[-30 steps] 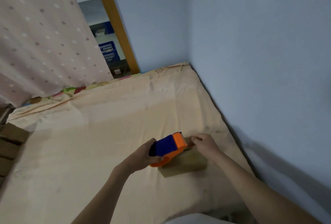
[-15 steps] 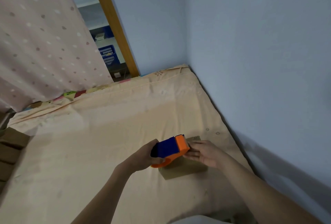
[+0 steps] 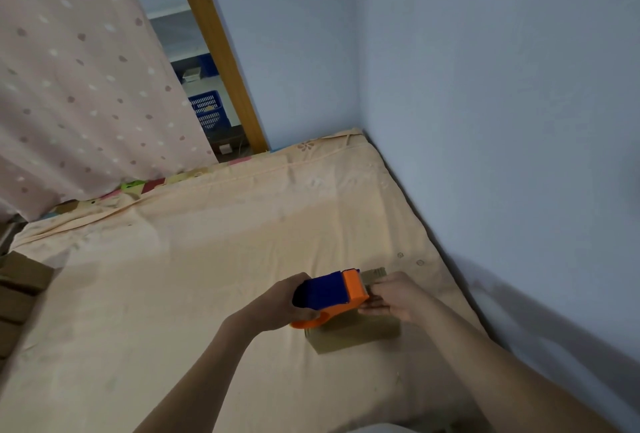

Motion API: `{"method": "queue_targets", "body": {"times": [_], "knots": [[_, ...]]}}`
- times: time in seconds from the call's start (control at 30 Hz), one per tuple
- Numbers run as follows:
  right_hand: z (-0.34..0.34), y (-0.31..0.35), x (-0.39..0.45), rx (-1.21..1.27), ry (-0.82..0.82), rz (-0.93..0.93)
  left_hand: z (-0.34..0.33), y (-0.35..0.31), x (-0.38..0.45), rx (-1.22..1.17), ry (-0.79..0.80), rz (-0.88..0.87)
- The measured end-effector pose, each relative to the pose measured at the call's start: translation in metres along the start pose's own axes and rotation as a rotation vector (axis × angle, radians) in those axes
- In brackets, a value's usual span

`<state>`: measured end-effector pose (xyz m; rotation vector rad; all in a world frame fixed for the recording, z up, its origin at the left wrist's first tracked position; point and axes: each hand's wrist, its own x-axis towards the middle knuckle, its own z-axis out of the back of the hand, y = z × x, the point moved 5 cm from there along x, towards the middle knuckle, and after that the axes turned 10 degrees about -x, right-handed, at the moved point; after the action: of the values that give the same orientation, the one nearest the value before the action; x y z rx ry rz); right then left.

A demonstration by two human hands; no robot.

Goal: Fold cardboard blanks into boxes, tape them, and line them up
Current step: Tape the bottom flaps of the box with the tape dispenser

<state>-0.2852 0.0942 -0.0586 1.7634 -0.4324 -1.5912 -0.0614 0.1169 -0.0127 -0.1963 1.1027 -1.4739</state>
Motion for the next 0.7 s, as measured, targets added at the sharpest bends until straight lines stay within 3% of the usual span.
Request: {"method": "queue_targets", "body": {"times": [0.2,0.7], "knots": [[0.007,0.007,0.007,-0.112,-0.153,-0.001,0.005,-0.005,-0.001,-0.077,-0.019,-0.059],[0.015,-0.002,0.009,-0.209,-0.217,-0.03,0.005,0.004,0.003,0.013,-0.03,-0.162]]}}
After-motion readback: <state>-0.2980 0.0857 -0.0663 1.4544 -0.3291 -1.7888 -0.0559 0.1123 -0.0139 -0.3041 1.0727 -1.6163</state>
